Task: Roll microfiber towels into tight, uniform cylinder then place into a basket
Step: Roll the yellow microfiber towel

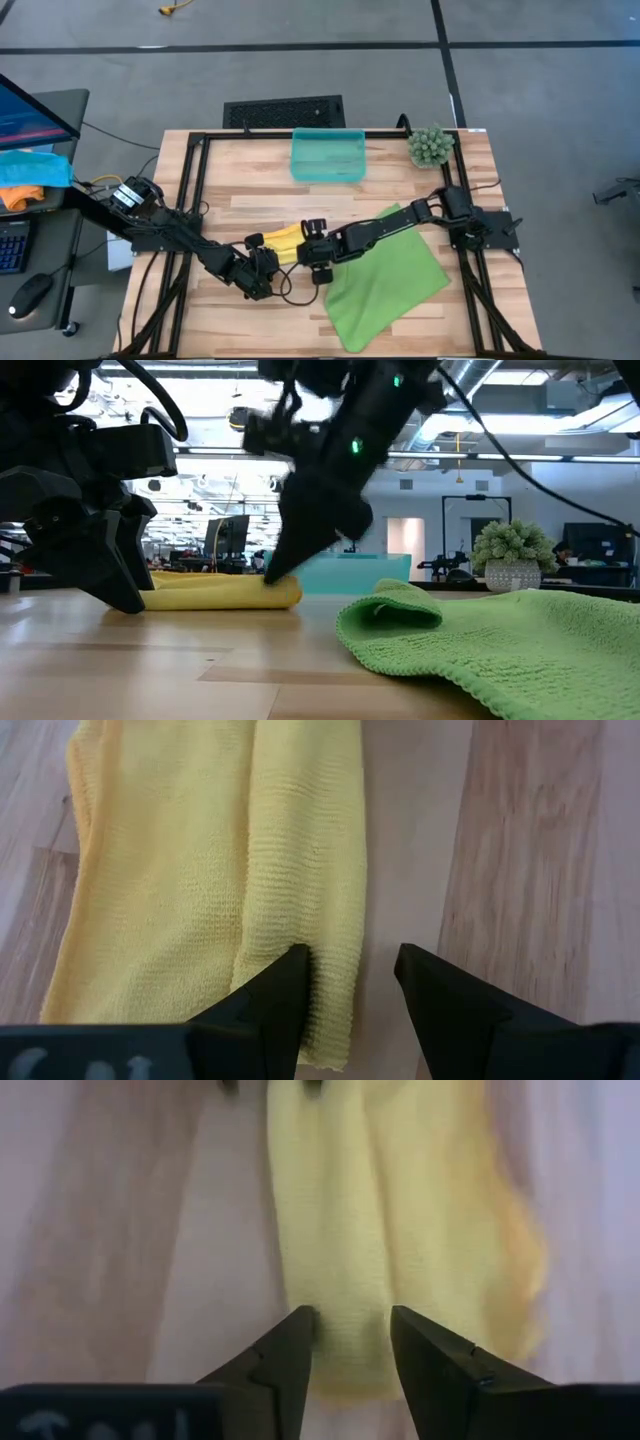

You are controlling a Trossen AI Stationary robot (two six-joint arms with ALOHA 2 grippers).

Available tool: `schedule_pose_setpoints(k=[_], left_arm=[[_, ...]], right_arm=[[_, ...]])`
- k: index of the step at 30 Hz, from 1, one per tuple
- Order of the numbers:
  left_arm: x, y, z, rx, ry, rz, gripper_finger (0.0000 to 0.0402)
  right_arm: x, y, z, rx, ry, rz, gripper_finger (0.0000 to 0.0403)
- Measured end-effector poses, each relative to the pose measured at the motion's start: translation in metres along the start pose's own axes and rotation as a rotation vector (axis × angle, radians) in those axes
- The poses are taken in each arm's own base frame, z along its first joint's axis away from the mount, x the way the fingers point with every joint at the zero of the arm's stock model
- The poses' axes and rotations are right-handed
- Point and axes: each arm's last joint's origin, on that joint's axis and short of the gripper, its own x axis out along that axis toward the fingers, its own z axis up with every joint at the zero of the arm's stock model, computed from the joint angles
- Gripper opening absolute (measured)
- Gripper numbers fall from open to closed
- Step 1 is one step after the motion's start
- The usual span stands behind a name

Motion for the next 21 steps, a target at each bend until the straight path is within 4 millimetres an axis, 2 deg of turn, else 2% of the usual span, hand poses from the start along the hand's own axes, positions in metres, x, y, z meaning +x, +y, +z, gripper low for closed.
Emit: schedule_pose_setpoints(k=[3,10,16,21], left_arm=[[0.000,0.000,0.000,-0.003,0.000,0.000,0.0157],[0.000,0.000,0.000,-0.003,0.000,0.000,0.0157],[0.000,0.000,0.000,-0.002,0.001,0.001,0.0157],[0.000,0.000,0.000,-0.001,0.002,0.001,0.0157]], right_arm=[[-0.010,0.001,0.005,0.000,-0.025,0.001,0.0159],[-0.012,0.011,0.005,-0.064,-0.033,0.014,0.0157],[-0.001,0.018,0.002,-0.108,-0.028,0.021,0.0154],[0.005,0.012,-0.002,-0.102,0.002,0.012,0.0153]])
